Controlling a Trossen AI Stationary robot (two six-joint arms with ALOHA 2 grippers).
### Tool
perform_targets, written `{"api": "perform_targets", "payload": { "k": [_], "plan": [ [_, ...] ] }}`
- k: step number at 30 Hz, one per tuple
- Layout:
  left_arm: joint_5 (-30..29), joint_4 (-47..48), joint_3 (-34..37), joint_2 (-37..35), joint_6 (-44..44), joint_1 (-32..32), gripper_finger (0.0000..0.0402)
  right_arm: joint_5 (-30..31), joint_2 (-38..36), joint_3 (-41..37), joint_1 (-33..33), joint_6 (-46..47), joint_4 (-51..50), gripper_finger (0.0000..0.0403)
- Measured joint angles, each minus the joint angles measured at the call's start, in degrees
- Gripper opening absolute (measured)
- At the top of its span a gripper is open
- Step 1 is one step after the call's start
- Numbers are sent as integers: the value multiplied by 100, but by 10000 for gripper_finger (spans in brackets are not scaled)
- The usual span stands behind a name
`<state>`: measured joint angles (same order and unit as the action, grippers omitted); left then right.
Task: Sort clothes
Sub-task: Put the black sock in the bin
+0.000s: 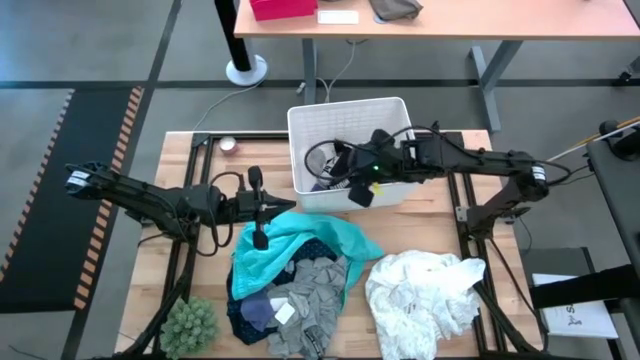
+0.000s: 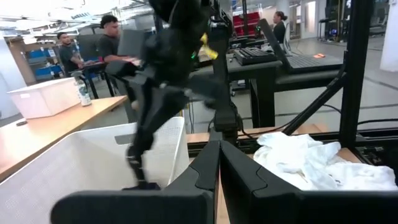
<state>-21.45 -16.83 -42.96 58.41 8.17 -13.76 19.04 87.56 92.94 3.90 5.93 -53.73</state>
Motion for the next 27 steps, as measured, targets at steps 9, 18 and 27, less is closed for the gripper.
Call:
{"api": "perform_targets", "payload": {
  "k": [9,18,27],
  "plan": [
    [0,1062,0,58,-695,-3,0,-1109,-62,-596,-664,-21,0,10],
    [0,1540,2,129,-845,-11,0,-466,-70,-1046,-1190,-62,91,1],
    [0,1540,2,129,-881,-11,0,917,-330,-482,-1024,-515,371,1]
  ]
}}
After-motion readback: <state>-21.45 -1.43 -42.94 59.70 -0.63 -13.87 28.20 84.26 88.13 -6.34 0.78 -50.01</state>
